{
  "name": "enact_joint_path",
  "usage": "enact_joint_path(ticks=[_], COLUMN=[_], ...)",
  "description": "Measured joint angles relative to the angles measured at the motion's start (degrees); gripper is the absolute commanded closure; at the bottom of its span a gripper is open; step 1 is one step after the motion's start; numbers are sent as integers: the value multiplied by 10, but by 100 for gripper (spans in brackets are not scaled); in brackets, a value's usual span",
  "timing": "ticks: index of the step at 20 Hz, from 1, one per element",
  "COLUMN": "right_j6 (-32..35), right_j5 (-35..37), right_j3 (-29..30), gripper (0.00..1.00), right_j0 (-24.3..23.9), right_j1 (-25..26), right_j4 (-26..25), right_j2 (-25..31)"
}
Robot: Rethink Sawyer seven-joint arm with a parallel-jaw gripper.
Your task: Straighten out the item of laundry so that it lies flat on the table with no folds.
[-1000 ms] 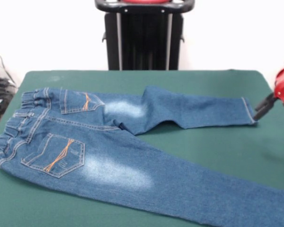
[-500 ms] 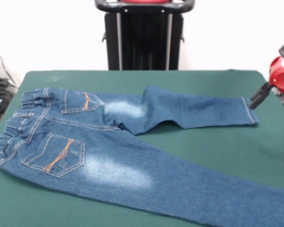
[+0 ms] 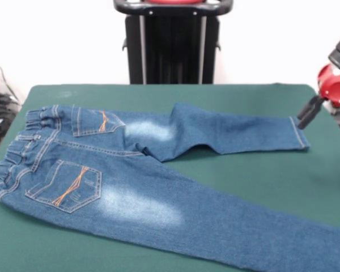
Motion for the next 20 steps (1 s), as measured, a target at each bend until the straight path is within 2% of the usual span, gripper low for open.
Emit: enact_joint_path(ticks=[2,3,6,13,14,18,19,20], right_j6=[-8,-19,-43,-147,-174,-226,-245,-249], right_j5=[-24,-51,-93,-227,-257,-306,-324,-328], right_j3=[11,24,45,122,143,188,212,218], gripper=[0,0,0,0,0,0,0,0], right_j0=[-2,-7,-20,-88,-107,-137,-143,-143], right_j1=[-13,-29,-55,-143,-164,-210,-235,-241], right_j4=[-23,-55,-107,-311,-367,-485,-544,-557], right_j2=[20,43,77,172,191,221,232,235])
